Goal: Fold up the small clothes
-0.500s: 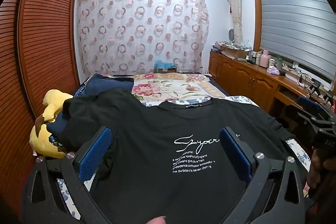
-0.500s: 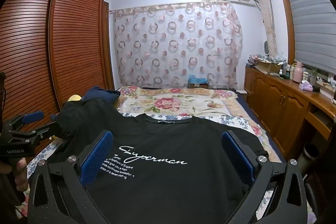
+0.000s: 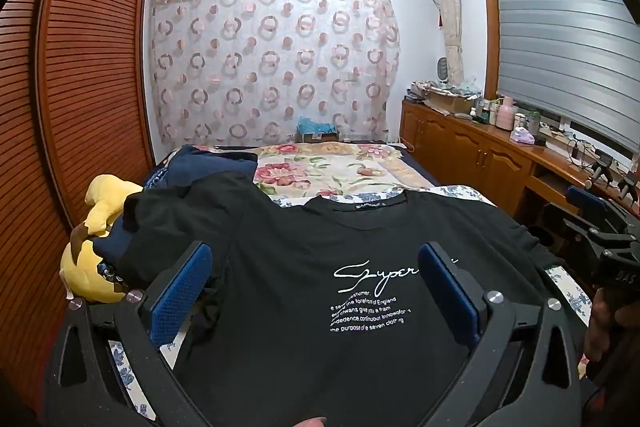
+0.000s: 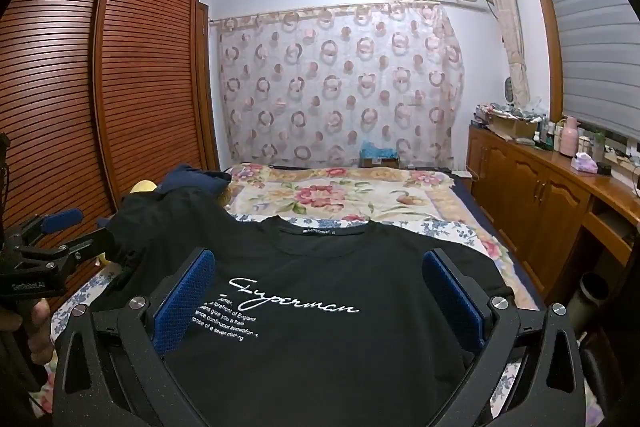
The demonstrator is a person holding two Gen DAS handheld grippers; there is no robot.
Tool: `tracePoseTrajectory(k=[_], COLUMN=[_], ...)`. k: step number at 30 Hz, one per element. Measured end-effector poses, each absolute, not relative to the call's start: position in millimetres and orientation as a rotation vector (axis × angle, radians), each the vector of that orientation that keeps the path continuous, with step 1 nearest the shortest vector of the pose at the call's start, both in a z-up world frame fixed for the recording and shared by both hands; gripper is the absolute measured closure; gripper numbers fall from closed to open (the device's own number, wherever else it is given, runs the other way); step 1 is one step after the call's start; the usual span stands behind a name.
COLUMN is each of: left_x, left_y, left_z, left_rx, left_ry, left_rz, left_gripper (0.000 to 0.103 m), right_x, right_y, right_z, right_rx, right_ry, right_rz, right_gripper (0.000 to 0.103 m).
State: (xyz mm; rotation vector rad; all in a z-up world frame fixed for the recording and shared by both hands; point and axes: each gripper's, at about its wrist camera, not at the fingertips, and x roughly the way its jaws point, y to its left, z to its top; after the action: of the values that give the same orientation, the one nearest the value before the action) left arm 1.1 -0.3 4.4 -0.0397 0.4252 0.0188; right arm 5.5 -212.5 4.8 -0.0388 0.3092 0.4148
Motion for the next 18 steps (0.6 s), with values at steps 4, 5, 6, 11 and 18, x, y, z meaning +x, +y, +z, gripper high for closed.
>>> tracePoseTrajectory(k=[4, 5, 6, 11, 18], left_x=[-1, -1, -2, -7, -7], left_y=[1, 1, 1, -1, -1], left_z=[8, 8, 10, 15, 16], left_rx=[-0.040, -0.040, -0.040, -0.032, -0.030], left_ry=[0.420, 0.419, 0.417, 0.404, 0.404], left_rz=[0.022, 0.021, 0.022, 0.030, 0.031], left_gripper=[0.000, 0.000, 0.000, 0.000, 0.000], right_x=[3, 3, 3, 6, 5], right_y=[-210, -210, -210, -211, -209], right_z=[6, 6, 6, 6, 7], right_rx=[-0.039, -0.039, -0.039, -0.038, -0.039], right_ry=[0.309, 0.309, 0.310, 0.309, 0.308], right_rz=[0.416, 0.416, 0.416, 0.417, 0.417], right_gripper=[0.000, 0.000, 0.000, 0.000, 0.000])
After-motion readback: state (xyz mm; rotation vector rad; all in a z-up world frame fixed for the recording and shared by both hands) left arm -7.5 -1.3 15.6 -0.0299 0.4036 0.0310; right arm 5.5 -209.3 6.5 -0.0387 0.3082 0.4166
